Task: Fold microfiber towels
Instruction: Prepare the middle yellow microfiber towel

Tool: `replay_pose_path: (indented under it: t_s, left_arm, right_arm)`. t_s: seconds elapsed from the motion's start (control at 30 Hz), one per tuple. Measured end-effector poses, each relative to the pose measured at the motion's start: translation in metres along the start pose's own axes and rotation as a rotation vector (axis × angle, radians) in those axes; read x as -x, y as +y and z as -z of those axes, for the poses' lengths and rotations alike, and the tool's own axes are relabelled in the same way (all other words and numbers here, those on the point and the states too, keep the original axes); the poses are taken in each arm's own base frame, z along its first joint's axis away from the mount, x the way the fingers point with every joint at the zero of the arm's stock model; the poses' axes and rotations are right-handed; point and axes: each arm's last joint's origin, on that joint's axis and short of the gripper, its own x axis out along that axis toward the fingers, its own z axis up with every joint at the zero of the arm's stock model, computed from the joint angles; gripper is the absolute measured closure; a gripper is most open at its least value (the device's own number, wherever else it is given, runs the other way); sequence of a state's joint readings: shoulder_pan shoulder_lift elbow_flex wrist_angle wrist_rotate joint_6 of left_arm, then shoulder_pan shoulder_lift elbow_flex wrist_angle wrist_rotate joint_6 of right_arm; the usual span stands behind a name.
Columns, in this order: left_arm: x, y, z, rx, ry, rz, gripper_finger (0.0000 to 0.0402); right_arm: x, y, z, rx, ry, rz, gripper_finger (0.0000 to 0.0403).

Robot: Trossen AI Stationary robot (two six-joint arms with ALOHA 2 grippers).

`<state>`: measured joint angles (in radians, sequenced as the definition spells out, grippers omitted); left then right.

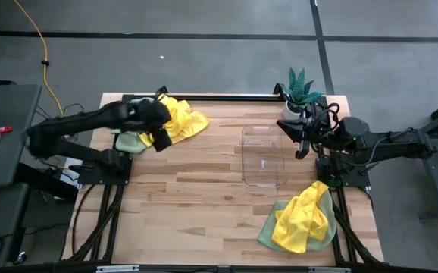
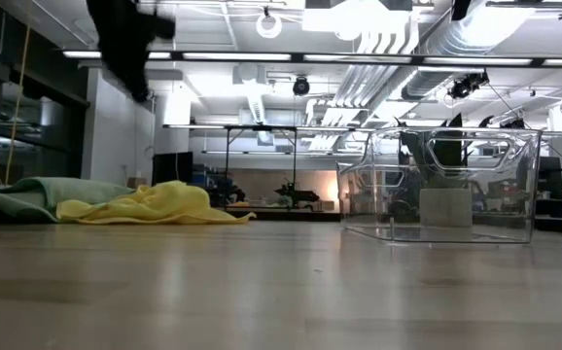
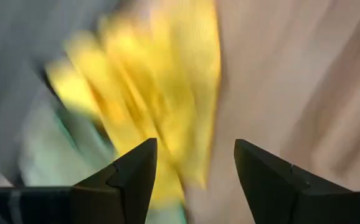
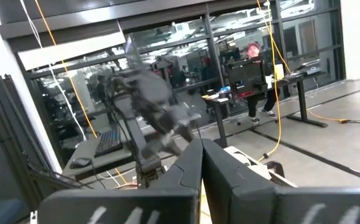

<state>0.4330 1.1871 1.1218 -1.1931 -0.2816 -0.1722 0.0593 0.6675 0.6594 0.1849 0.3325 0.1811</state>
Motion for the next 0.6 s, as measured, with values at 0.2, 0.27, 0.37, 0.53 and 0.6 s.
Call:
replay_pose_path:
  t_s: [0.2, 0.27, 0.37, 0.53, 0.6]
  left_arm:
    - [-0.071, 0.003, -0.003, 0.098, 0.396, 0.099, 0.0199]
    - [-0.091, 0.002, -0.002, 0.095, 0.457, 0.115, 0.0198]
    - [-0.116, 0.0, 0.004, 0.113, 0.527, 0.129, 0.0198]
    - [-0.139, -0.003, 0.014, 0.182, 0.521, 0.12, 0.02]
    - [-0.144, -0.004, 0.019, 0.19, 0.517, 0.121, 0.02]
  right_arm:
    - [-0.001, 0.0, 0.004, 0.01, 0.032, 0.006, 0.0402]
    - [-0.001, 0.0, 0.004, 0.01, 0.033, 0.006, 0.0402]
    - [-0.002, 0.0, 0.005, 0.012, 0.037, 0.007, 0.0402]
    - [-0.003, 0.0, 0.005, 0.013, 0.04, 0.007, 0.0402]
    - [-0.003, 0.0, 0.005, 0.013, 0.04, 0.008, 0.0402]
